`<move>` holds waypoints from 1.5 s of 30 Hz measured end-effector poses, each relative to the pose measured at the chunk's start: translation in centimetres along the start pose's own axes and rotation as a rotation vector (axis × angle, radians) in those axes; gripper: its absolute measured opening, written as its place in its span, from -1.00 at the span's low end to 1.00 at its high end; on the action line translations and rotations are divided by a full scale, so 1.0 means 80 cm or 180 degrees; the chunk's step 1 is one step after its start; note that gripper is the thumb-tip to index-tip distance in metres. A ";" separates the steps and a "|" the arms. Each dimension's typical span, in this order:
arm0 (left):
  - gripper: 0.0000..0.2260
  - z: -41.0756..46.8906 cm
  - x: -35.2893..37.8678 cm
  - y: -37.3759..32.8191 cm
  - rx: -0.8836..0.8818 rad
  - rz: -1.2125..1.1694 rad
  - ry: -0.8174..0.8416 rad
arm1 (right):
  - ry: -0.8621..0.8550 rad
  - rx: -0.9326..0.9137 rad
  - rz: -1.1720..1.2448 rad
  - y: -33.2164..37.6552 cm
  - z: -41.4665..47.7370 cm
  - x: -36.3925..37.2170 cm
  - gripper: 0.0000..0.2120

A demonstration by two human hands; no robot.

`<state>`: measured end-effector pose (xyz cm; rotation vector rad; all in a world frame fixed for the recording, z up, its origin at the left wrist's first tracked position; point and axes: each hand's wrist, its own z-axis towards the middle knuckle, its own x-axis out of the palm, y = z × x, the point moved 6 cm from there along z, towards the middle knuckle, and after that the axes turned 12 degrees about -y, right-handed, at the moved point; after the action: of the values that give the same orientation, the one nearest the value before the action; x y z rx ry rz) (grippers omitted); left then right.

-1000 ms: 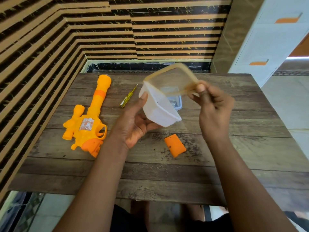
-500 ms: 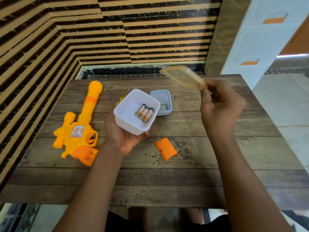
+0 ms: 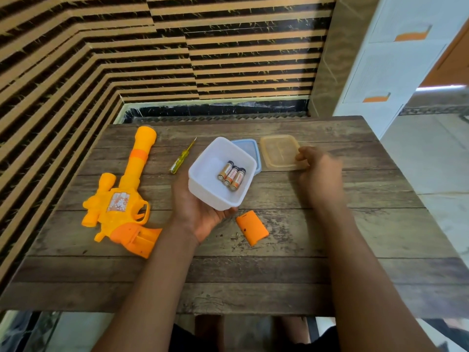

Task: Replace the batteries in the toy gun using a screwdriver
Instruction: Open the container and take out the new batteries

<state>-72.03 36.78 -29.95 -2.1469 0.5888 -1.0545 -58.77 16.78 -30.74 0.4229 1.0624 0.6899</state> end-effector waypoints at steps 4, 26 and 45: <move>-0.56 -0.002 0.012 0.000 0.0285 0.0226 -0.0138 | -0.0273 0.0266 0.0434 0.020 -0.012 -0.008 -0.64; -0.68 -0.015 0.073 0.051 0.0875 0.0939 -0.0447 | -0.0455 0.4009 0.5276 0.004 -0.042 -0.012 -0.74; -0.91 -0.009 0.080 0.088 0.1004 0.2895 -0.0278 | -0.0326 0.3240 0.4579 0.004 -0.022 -0.048 -0.83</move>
<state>-69.66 27.64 -31.48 -1.3780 1.1192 -0.4898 -61.64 14.32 -28.78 2.1948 0.8153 1.2898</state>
